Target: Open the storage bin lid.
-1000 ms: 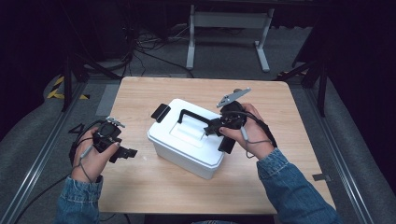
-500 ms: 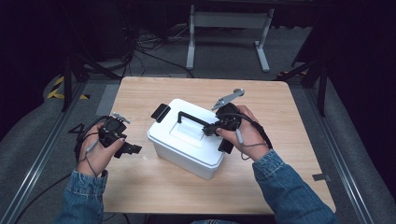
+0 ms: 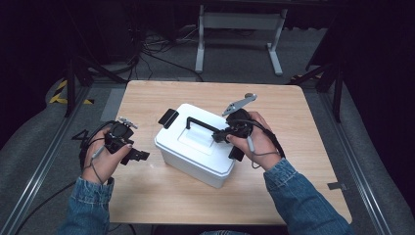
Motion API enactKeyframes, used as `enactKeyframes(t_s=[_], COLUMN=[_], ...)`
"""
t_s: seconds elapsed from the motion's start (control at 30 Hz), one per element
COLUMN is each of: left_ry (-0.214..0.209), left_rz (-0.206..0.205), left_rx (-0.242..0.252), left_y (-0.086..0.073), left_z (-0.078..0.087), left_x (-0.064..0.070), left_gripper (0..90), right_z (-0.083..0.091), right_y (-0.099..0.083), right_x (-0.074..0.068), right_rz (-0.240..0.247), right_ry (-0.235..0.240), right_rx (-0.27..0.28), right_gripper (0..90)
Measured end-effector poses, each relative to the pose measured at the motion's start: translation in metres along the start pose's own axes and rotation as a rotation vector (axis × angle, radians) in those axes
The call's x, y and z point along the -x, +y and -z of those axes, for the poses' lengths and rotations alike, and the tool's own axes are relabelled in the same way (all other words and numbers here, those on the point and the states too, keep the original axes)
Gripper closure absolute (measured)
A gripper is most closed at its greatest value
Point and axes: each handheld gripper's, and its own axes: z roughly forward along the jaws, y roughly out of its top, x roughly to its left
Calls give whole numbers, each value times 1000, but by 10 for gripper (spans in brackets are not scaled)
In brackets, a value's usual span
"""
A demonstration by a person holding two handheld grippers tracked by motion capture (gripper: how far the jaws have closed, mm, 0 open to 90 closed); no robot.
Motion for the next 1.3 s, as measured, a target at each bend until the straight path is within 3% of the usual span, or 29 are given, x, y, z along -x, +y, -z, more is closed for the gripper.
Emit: enactKeyframes(t_s=[0.33,0.77,1.3], left_ry=[4,8,10], left_rz=[7,15,17], left_rx=[7,7,5], left_y=[-2,-6,-6], left_z=[2,4,3], left_x=[0,-1,-1], left_gripper=[187,187,187], right_z=[5,35,74], right_y=[4,12,-2], right_x=[-6,-11,5], right_rz=[32,56,17], right_ry=[-21,-48,-103], right_rx=[35,155,203], right_gripper=[848,848,848])
